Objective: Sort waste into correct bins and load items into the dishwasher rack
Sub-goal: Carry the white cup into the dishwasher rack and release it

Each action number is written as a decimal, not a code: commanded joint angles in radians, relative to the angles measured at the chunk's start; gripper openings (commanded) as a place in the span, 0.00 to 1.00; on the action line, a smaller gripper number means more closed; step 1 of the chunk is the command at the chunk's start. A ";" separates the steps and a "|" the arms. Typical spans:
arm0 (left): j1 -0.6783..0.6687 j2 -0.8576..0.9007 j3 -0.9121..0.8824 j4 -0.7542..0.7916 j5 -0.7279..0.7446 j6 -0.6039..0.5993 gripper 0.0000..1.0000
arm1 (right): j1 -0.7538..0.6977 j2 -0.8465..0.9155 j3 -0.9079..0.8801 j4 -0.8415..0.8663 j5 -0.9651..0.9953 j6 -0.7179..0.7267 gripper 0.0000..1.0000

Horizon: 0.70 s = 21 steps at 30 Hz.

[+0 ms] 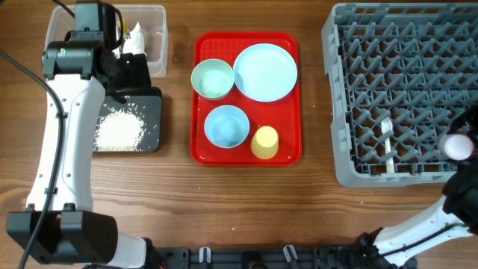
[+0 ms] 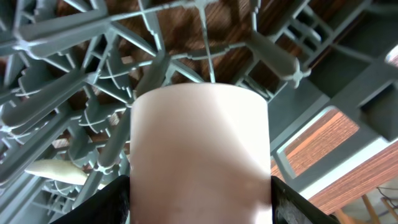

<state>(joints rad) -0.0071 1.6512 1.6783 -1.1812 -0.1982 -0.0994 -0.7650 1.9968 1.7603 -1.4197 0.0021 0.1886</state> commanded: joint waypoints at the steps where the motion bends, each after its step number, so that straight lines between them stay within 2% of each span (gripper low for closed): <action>1: 0.005 0.002 -0.003 0.003 -0.016 -0.007 1.00 | -0.009 0.031 -0.002 0.029 0.027 0.002 0.55; 8: 0.005 0.002 -0.003 0.003 -0.016 -0.007 1.00 | -0.011 0.030 -0.002 0.010 0.018 0.002 0.54; 10: 0.005 0.002 -0.003 0.003 -0.016 -0.007 1.00 | -0.011 0.030 0.002 0.002 0.000 0.002 0.70; 12: 0.005 0.002 -0.003 0.003 -0.016 -0.007 1.00 | -0.011 0.028 0.006 -0.004 0.000 0.003 0.80; 17: 0.005 0.002 -0.003 0.003 -0.016 -0.007 1.00 | -0.011 0.021 0.100 -0.044 -0.004 0.021 0.89; 21: 0.005 0.002 -0.003 0.003 -0.016 -0.007 1.00 | -0.010 0.015 0.263 -0.108 -0.045 0.021 0.93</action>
<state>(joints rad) -0.0071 1.6512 1.6783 -1.1812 -0.1982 -0.0994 -0.7715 2.0064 1.8961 -1.4944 -0.0017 0.1978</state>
